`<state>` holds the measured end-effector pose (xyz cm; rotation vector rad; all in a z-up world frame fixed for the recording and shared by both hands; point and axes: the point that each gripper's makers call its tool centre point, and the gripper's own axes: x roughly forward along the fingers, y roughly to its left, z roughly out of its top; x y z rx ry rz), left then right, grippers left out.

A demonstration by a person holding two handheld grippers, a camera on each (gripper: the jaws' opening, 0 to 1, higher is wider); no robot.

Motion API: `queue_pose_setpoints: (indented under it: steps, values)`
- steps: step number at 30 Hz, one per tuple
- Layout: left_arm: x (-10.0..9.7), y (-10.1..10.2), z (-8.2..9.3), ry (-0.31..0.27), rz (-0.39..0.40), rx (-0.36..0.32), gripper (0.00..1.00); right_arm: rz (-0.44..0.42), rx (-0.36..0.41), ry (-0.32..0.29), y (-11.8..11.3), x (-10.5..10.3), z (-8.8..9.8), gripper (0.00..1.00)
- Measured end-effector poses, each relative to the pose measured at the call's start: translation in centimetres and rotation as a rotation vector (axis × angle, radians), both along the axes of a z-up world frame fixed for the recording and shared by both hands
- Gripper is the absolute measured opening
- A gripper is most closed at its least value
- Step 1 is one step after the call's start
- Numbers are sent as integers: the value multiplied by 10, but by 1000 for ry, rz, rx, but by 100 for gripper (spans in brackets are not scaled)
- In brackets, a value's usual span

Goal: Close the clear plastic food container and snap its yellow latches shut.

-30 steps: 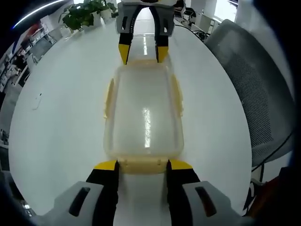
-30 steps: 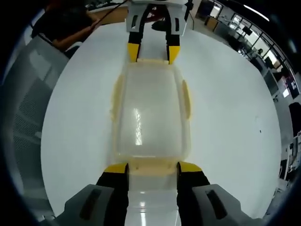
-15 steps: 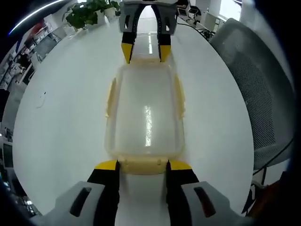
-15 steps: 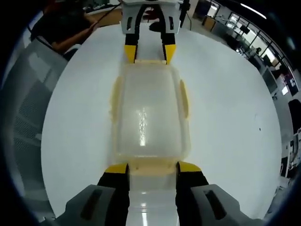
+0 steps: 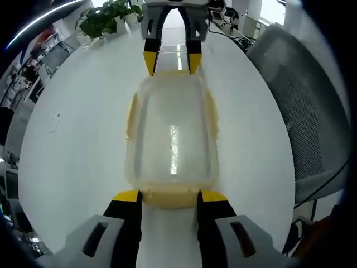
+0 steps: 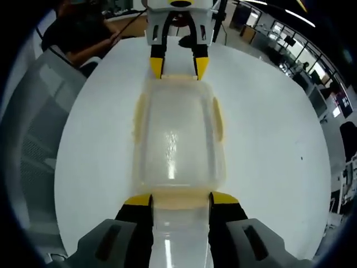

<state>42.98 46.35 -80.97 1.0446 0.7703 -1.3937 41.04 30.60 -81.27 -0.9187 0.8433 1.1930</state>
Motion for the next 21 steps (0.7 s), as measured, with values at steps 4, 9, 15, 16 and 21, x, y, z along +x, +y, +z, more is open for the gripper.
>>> queue_pose_setpoints:
  steps: [4,9,15,16,21]
  values:
    - [-1,-1,9,-4,-1,-9,38,-2,10,-4,-2,0,6,36]
    - [1,-4,21,-17,-1,-18,38,3,21,-14,-4,2,20,37]
    - [-1,-10,31,-12,6,-32,38,15,27,-15,-10,1,31,37]
    - [-2,-12,33,-8,6,-37,38,15,24,-11,-12,0,31,37]
    - [-5,-20,39,-2,-1,-36,38,16,28,-6,-19,-3,37,37]
